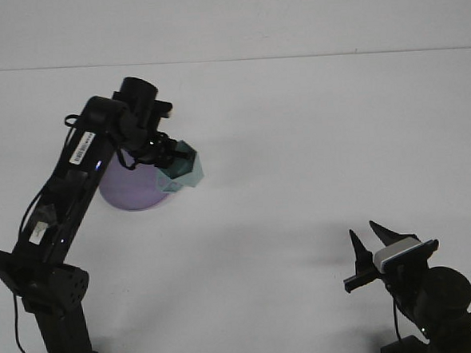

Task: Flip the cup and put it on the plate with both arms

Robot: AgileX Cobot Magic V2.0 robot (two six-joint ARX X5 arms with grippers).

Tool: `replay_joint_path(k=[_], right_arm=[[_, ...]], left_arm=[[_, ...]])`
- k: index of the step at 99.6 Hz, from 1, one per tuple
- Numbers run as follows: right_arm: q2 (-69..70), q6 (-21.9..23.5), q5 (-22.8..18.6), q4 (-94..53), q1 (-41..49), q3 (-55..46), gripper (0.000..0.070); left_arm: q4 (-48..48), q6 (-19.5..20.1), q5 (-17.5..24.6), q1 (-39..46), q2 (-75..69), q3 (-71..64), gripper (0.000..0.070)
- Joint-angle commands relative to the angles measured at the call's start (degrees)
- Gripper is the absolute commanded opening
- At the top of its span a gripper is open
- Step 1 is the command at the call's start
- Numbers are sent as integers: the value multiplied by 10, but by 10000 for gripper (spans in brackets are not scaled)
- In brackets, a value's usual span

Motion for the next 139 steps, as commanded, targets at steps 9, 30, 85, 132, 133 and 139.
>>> replay_joint_path(k=[9, 30, 85, 132, 133, 139], right_arm=[[1, 8, -1, 5, 1, 4, 293], [1, 8, -5, 5, 1, 4, 293], [1, 8, -5, 5, 1, 4, 293], [1, 8, -7, 5, 1, 4, 293], [1, 8, -6, 5, 1, 4, 293], [1, 8, -7, 5, 1, 4, 293]], left_arm=[[-2, -14, -25, 64, 5, 13, 12], [6, -24, -18, 139, 21, 10, 12], [18, -29, -34, 156, 130, 9, 12], [23, -28, -8, 157, 135, 18, 480], [21, -29, -7, 157, 134, 20, 480], [9, -29, -7, 158, 131, 40, 481]])
